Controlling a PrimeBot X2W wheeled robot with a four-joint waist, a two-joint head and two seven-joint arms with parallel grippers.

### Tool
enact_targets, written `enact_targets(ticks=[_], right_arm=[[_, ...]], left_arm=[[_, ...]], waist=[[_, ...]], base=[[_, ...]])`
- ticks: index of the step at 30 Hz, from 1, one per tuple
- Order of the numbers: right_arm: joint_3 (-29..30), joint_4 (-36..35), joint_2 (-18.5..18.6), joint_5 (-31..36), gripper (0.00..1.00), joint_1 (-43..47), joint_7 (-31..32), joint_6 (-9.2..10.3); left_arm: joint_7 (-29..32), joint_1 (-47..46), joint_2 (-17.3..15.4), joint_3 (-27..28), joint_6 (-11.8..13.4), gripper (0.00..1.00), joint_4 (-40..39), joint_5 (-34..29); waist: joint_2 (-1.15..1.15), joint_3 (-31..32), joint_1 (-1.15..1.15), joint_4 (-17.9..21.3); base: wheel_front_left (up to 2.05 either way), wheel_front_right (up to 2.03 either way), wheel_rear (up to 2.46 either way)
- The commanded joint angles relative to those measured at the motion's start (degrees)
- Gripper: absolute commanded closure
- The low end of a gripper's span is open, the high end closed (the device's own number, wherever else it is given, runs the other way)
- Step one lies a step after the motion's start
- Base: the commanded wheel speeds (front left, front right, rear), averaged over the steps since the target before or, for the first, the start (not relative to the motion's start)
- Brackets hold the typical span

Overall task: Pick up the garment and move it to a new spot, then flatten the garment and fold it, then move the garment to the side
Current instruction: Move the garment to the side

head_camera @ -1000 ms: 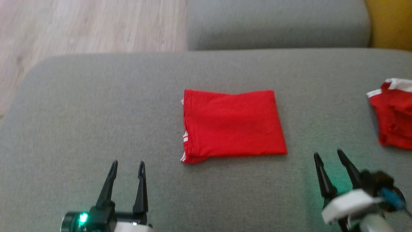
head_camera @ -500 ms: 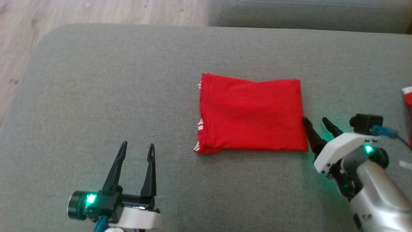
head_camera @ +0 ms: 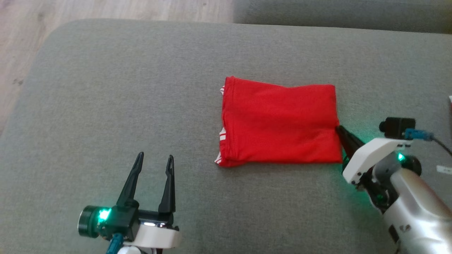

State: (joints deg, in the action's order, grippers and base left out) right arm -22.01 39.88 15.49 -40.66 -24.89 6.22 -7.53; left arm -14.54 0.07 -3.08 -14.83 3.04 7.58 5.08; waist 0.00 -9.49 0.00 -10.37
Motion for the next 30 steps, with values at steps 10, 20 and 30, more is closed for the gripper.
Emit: enact_targets(ticks=[10, 20, 30], right_arm=[[-2.4, -4.9, 7.2, -1.4, 1.00, -4.1, -2.3, 0.04], [1.2, -14.4, 17.8, 1.3, 1.00, -5.2, 1.1, 0.04], [11.8, -20.8, 25.1, 5.2, 1.00, -6.3, 6.1, 0.04]], left_arm=[[-0.5, -2.7, 0.2, 2.1, 0.4, 0.00, -2.0, 0.5], [-0.5, -4.0, 0.2, 3.1, -0.4, 0.00, -3.0, -0.4], [-0.5, -6.9, 0.0, 4.4, -2.2, 0.00, -4.2, -0.5]], waist=[[0.00, -1.2, 0.00, 5.6], [0.00, -4.1, 0.00, 13.7], [0.00, -8.9, 0.00, 18.0]], base=[[0.00, 0.00, 0.00], [0.00, 0.00, 0.00], [0.00, 0.00, 0.00]])
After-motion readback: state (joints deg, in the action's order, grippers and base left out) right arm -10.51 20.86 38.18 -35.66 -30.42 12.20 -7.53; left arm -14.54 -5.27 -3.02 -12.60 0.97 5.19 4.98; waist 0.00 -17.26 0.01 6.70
